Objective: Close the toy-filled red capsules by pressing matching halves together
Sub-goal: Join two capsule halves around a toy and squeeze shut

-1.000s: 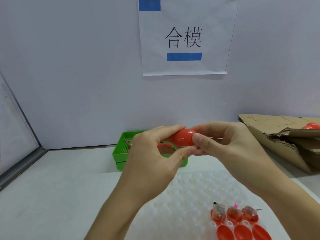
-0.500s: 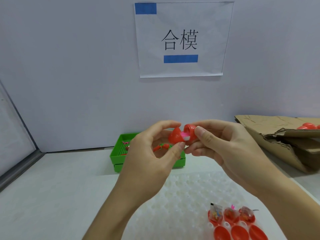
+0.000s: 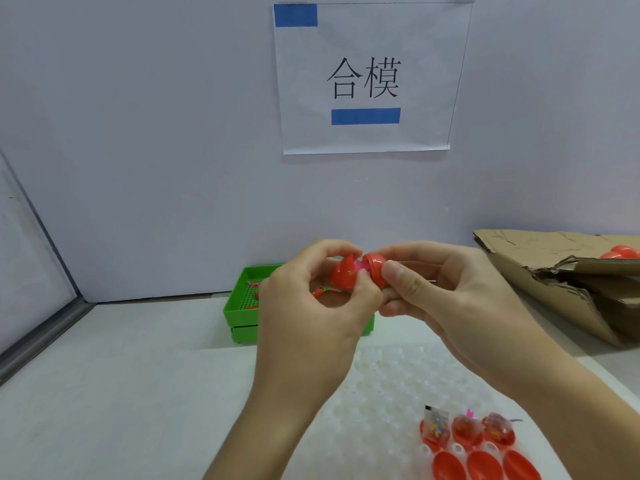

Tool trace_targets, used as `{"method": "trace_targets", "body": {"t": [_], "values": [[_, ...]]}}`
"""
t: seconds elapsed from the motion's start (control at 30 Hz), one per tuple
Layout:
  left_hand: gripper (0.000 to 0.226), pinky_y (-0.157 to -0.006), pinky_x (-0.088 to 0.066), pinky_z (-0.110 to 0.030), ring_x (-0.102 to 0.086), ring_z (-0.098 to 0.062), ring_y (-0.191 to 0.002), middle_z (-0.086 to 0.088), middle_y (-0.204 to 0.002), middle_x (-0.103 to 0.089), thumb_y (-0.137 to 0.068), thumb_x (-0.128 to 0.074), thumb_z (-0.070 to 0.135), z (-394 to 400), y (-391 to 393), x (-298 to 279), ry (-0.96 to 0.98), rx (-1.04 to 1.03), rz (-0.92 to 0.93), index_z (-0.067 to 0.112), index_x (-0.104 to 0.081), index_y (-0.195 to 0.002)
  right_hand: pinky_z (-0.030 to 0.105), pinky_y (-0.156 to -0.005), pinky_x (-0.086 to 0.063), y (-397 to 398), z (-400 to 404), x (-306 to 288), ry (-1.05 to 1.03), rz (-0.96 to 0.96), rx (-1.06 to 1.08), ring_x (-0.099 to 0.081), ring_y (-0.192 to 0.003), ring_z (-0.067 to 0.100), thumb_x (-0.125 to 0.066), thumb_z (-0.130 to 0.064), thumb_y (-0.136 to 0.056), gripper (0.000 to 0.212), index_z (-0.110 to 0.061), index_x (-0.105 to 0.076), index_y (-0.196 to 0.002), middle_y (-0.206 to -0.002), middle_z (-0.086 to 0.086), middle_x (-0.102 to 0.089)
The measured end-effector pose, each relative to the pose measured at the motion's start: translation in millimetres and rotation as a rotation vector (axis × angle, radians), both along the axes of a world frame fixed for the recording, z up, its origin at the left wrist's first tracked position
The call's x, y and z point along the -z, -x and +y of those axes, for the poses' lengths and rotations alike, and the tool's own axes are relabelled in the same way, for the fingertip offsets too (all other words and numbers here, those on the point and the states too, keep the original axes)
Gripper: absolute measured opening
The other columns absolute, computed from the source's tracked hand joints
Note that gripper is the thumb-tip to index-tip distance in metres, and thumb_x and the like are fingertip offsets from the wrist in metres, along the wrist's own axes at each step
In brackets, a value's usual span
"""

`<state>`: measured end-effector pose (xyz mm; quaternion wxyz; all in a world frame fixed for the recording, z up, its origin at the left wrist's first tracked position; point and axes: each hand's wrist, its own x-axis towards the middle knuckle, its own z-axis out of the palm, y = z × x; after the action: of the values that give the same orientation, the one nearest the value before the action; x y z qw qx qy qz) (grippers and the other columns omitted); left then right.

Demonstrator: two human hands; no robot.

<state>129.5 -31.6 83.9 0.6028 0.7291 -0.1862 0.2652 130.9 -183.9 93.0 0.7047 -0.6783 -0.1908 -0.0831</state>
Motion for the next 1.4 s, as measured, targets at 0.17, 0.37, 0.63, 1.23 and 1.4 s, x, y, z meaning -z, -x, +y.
{"method": "trace_targets", "body": {"t": [0.17, 0.37, 0.63, 1.23, 1.4], "values": [[0.016, -0.069, -0.053, -0.009, -0.071, 0.001, -0.078, 0.019, -0.084, -0.074, -0.081, -0.068, 0.028, 1, 2, -3, -0.021, 0.061, -0.006, 0.034, -0.074, -0.095, 0.021, -0.069, -0.057, 0, 2, 2, 0.010, -0.051, 0.056, -0.073, -0.073, 0.019, -0.066, -0.034, -0.080, 0.025, -0.019, -0.080, -0.094, -0.080, 0.009, -0.076], [0.020, -0.074, -0.053, -0.012, -0.072, -0.006, -0.088, 0.012, -0.091, -0.075, -0.084, -0.071, 0.019, 6, 2, -7, -0.017, 0.173, -0.008, 0.029, -0.073, -0.101, 0.020, -0.063, -0.057, 0, 2, -1, -0.089, -0.052, 0.062, -0.071, -0.066, 0.017, -0.065, -0.028, -0.076, 0.023, -0.015, -0.078, -0.090, -0.074, 0.013, -0.075], [0.016, -0.073, -0.057, -0.019, -0.072, -0.014, -0.083, 0.004, -0.084, -0.074, -0.084, -0.077, 0.014, 9, 2, -8, -0.025, 0.182, -0.004, 0.024, -0.070, -0.094, 0.021, -0.064, -0.057, 1, 1, -2, -0.092, -0.059, 0.054, -0.072, -0.067, 0.017, -0.067, -0.030, -0.074, 0.024, -0.016, -0.078, -0.089, -0.075, 0.013, -0.075], [0.006, -0.065, -0.053, -0.017, -0.068, -0.016, -0.074, 0.000, -0.076, -0.070, -0.082, -0.064, 0.022, 10, 1, -7, -0.085, 0.168, -0.017, 0.023, -0.069, -0.085, 0.019, -0.065, -0.057, 5, 1, -6, 0.046, -0.162, 0.071, -0.075, -0.073, 0.016, -0.066, -0.023, -0.079, 0.022, -0.016, -0.075, -0.098, -0.083, 0.003, -0.078], [0.004, -0.062, -0.057, -0.024, -0.071, -0.018, -0.072, 0.000, -0.074, -0.073, -0.086, -0.070, 0.021, 5, 3, -4, -0.025, 0.117, -0.032, 0.020, -0.073, -0.084, 0.017, -0.064, -0.056, 6, 2, -6, 0.060, -0.202, 0.078, -0.074, -0.069, 0.011, -0.067, -0.020, -0.079, 0.022, -0.015, -0.075, -0.099, -0.081, 0.000, -0.078]]}}
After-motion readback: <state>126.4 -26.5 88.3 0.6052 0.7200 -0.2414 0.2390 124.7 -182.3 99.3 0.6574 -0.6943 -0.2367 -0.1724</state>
